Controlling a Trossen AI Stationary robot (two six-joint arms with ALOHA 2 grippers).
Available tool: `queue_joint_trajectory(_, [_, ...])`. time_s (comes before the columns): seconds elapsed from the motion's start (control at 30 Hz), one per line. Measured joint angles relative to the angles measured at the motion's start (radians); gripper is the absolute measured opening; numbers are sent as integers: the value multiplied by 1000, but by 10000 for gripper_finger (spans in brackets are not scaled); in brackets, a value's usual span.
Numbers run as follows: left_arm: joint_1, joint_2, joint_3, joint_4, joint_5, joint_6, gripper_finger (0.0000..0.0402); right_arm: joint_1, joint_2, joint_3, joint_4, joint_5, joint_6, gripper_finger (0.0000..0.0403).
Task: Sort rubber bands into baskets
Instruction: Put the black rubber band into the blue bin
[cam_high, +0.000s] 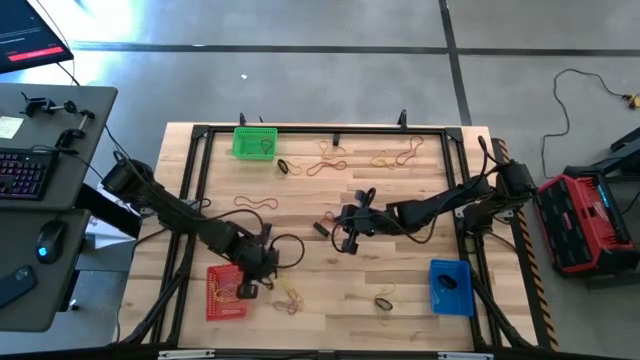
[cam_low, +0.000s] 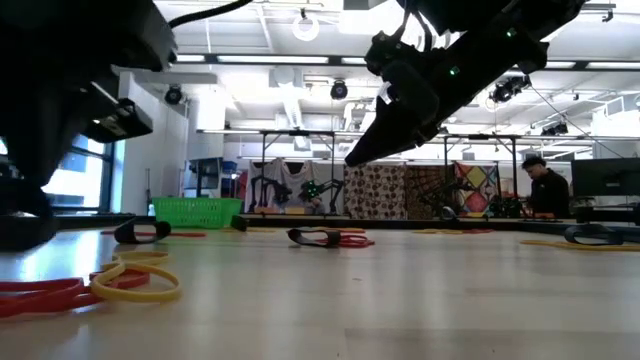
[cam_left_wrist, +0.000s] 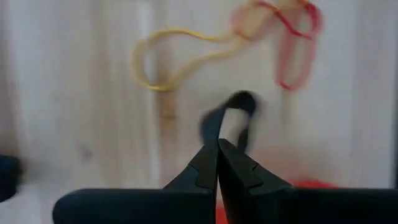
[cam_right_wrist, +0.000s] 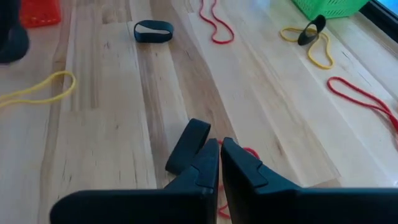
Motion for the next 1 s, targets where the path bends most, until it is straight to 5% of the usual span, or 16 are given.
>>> queue_joint_trajectory(0.13, [-2, 0, -2, 32, 79, 77, 0, 0, 0, 0, 0, -76, 23, 7])
queue_joint_trajectory(0.37, [36, -1, -114, 462, 95, 90, 0, 16, 0, 0, 4, -127, 46, 8])
queue_joint_trajectory(0.6, [99, -1, -214, 746, -120, 33, 0, 109, 0, 0, 60, -73, 18, 17])
queue_joint_trajectory(0.73, [129, -1, -214, 829, -277, 38, 0, 193, 0, 0, 131, 6, -17, 62])
queue_joint_trajectory(1.0, [196, -1, -213, 1005, -343, 48, 0, 282, 2, 0, 182, 271, -43, 184])
